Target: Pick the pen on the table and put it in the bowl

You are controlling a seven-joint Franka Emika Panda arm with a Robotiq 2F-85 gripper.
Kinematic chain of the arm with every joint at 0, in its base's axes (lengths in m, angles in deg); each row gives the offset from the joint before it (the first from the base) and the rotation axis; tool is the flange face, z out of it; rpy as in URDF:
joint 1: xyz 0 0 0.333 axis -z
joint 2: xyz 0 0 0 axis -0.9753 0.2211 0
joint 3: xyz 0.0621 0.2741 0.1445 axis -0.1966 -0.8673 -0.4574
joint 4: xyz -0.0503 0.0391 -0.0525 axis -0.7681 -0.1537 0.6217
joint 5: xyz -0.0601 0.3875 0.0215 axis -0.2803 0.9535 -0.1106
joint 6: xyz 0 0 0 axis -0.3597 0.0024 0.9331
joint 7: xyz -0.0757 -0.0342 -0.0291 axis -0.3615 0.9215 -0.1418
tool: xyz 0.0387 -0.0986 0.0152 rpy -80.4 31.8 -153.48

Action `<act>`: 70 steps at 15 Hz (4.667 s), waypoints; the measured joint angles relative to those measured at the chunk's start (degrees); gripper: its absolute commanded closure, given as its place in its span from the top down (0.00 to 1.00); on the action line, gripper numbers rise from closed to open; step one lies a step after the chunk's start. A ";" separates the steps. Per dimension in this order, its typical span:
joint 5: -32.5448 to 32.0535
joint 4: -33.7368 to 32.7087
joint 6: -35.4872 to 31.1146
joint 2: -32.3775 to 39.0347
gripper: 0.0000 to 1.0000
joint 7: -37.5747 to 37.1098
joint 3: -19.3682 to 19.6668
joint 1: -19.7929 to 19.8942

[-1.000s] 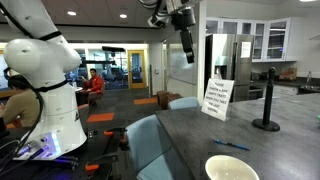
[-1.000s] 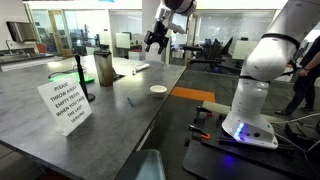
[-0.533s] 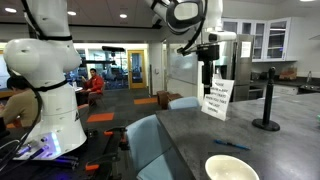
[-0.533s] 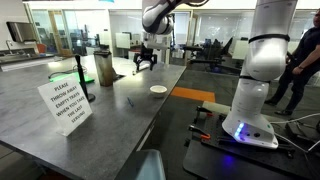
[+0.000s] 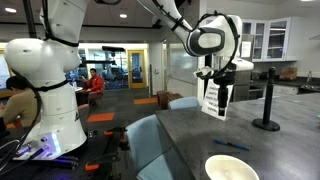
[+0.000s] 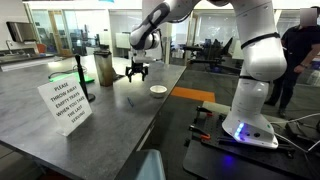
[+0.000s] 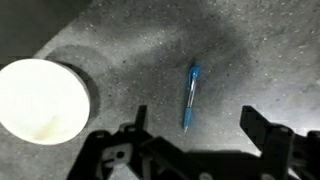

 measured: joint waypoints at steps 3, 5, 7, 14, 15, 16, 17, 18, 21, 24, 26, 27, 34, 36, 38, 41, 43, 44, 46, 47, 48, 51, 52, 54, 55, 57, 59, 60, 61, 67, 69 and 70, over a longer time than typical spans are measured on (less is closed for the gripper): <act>0.08 -4.35 -0.02 5.50 1.00 0.00 0.07 -0.55; 0.07 -6.96 -0.04 8.70 1.00 0.00 0.30 -0.73; 0.07 -9.51 -0.05 11.65 1.00 -0.01 0.44 -0.76; 0.73 -17.32 -0.05 19.54 0.97 -0.46 0.49 -0.78; 0.77 -18.34 -0.05 20.46 0.95 -1.10 0.49 -0.78; 0.86 -19.29 -0.05 21.33 0.93 -1.43 0.49 -0.78; 0.90 -20.18 -0.05 22.16 0.94 -1.90 0.49 -0.79; 0.97 -21.01 -0.04 22.97 0.93 -2.22 0.49 -0.80; 1.11 -22.88 -0.02 25.01 0.86 -2.72 0.49 -0.80; 1.13 -24.24 0.01 26.58 0.59 -3.39 0.49 -0.79; 1.43 -25.08 0.05 27.37 0.42 -3.40 0.49 -0.76; 1.66 -25.41 0.09 27.68 0.33 -3.41 0.49 -0.73; 1.78 -26.62 0.13 28.41 0.03 -3.44 0.86 -0.70; 1.78 -26.80 0.13 28.31 0.03 -3.44 1.08 -0.70; 1.78 -26.80 0.07 27.60 0.02 -3.44 1.12 -0.70; 1.78 -26.18 0.09 24.52 0.00 -3.42 1.51 -0.69; 1.74 -24.58 0.12 21.62 0.00 -3.32 2.50 -0.52; 1.74 -23.37 0.19 20.00 0.26 -3.07 3.07 -0.29; 1.71 -20.29 0.46 16.54 0.32 -1.16 3.30 0.82; 1.70 -18.67 0.47 15.07 0.40 -0.55 3.30 1.18; 1.70 -17.11 0.47 13.87 0.47 0.08 3.27 1.32; 1.72 -14.09 0.38 12.65 0.71 0.28 2.19 1.00; 1.72 -13.47 0.25 12.66 0.78 0.28 1.99 0.57; 1.70 -12.49 -0.08 12.81 0.93 0.19 1.92 -0.48; 1.70 -12.29 -0.13 13.02 0.97 0.12 1.92 -0.88; 1.70 -12.21 -0.16 13.81 0.95 0.11 1.92 -1.35; 1.70 -12.26 -0.19 14.93 0.87 0.10 1.93 -1.44; 1.70 -12.41 -0.22 15.58 0.86 0.09 1.93 -1.44; 1.70 -12.70 -0.25 16.29 0.77 0.09 1.94 -1.43; 1.70 -16.14 -0.32 20.30 0.64 0.07 1.94 -1.43; 1.70 -17.36 -0.32 21.49 0.67 0.06 1.94 -1.52; 1.70 -17.89 -0.32 22.04 0.69 0.06 1.94 -1.62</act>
